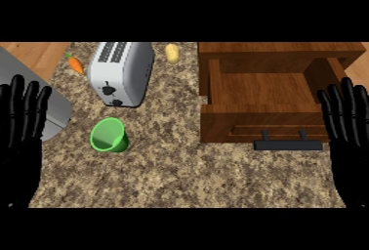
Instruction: Pick up the cup, place it into the drawer and close the drawer
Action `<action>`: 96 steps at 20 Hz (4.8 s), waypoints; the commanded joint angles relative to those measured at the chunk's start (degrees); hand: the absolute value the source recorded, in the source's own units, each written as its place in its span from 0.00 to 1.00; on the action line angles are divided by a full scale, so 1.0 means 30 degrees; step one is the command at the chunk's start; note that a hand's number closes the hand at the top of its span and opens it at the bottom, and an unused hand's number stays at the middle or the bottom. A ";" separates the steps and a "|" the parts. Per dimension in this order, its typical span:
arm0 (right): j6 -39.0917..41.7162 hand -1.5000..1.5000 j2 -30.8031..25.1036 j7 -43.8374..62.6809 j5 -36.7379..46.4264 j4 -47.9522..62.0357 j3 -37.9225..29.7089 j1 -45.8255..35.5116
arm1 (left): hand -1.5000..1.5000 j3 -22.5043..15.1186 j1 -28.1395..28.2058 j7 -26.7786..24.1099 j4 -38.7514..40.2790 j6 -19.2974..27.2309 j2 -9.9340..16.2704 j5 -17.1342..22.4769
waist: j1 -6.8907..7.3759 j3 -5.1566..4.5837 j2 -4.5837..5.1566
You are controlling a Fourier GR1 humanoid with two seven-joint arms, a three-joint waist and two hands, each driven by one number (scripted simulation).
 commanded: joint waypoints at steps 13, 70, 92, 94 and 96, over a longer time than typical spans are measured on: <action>0.1116 0.00 -0.0440 0.3210 -0.2102 -0.0346 0.0020 -0.1192 | 0.00 0.0954 -0.3263 0.0808 0.5229 0.0082 -0.1490 0.3055 | -0.0135 -0.0482 0.0506; 0.1718 0.00 -0.0193 0.2517 -0.2200 0.1469 -0.1115 -0.2736 | 0.00 0.3886 -0.3300 -0.8638 2.0399 -0.1416 0.0091 0.2755 | -0.0117 -0.0482 0.0507; 0.1571 0.00 -0.0086 0.3933 -0.2647 0.0041 -0.1017 -0.2718 | 0.00 0.5344 -0.7451 -1.5665 3.2045 -0.3474 0.2081 0.2666 | -0.0231 -0.0495 0.0540; 0.1484 0.00 0.0651 0.2913 -0.1327 -0.0886 0.0394 -0.0887 | 0.00 0.5358 -0.7366 -1.5481 3.2142 -0.4037 0.2396 0.2831 | -0.0241 -0.0492 0.0530; 0.1688 0.00 -0.0386 0.3642 -0.2571 0.1155 -0.1471 -0.3568 | 0.00 0.4957 -0.6234 -1.6499 3.1512 -0.3926 0.1585 0.2669 | -0.0120 -0.0487 0.0522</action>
